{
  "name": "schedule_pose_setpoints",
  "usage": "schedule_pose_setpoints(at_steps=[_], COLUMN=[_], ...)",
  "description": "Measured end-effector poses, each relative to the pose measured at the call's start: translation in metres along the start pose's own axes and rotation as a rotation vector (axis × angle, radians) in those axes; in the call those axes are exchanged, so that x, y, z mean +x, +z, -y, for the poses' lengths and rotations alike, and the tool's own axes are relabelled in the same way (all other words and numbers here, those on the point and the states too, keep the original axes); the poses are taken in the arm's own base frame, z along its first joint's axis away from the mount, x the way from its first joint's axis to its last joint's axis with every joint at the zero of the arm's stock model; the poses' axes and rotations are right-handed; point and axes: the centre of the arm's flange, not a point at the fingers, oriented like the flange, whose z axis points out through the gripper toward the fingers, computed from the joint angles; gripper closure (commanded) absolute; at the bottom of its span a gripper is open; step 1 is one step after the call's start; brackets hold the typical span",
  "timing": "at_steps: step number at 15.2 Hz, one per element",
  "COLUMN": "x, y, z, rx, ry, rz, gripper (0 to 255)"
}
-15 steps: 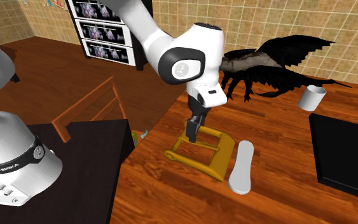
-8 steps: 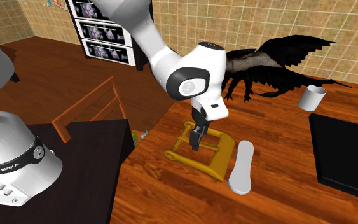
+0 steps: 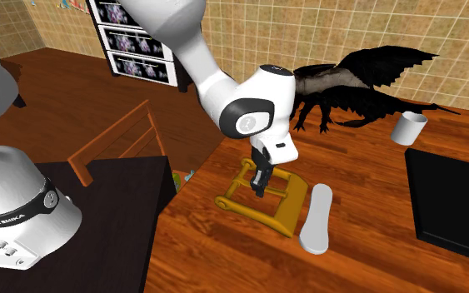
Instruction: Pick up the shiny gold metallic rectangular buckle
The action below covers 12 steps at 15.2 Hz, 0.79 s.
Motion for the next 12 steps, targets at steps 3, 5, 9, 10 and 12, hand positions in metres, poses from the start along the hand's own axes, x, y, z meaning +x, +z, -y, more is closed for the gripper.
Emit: schedule_pose_setpoints(at_steps=[3, 5, 9, 10, 12], x=[0.0, 0.0, -0.001, 0.0, 0.0], y=[0.0, 0.0, -0.011, -0.016, -0.025], z=[0.0, 0.0, -0.001, -0.001, -0.002], rx=[0.0, 0.0, 0.0, 0.0, 0.0], ry=[0.0, 0.0, 0.0, 0.0, 0.0], rz=[0.0, 0.0, 0.0, 0.0, 0.0], gripper=[255, 255, 255, 255, 255])
